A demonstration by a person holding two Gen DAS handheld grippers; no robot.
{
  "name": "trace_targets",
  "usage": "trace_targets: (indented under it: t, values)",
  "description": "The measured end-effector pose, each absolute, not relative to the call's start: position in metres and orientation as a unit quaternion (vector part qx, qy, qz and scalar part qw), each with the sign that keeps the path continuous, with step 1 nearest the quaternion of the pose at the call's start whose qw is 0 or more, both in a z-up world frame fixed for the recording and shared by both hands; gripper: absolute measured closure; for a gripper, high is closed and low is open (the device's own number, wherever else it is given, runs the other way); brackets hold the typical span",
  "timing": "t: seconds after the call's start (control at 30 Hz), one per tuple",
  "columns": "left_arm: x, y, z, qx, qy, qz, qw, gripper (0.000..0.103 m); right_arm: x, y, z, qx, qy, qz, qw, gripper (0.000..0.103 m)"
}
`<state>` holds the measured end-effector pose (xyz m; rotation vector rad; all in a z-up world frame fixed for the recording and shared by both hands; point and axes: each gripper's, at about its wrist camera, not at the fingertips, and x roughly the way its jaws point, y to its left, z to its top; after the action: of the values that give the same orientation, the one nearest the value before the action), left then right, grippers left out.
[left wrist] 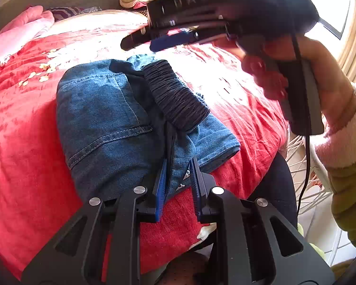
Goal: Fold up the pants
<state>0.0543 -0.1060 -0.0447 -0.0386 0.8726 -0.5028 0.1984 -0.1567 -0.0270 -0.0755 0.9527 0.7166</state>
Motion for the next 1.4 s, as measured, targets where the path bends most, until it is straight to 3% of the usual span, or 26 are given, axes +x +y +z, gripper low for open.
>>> trace_targets:
  t: [0.33,0.6,1.03,1.4]
  values:
    - [0.054,-0.105,-0.045,-0.024,0.417,-0.242,0.876,0.090,0.199,-0.156,-0.067,-0.056,0.476,0.317,0.819,0.055]
    - [0.054,-0.102,-0.044,-0.026,0.416,-0.240,0.877,0.088,0.199,-0.162,-0.065,-0.030,0.475,0.311,0.822,0.054]
    - [0.048,-0.103,-0.035,-0.026,0.407,-0.240,0.881,0.070,0.185,-0.183,-0.035,0.030,0.451,0.302,0.840,0.031]
    - [0.043,-0.092,-0.015,-0.034,0.389,-0.223,0.893,0.059,0.166,-0.208,-0.010,0.071,0.421,0.293,0.855,0.022]
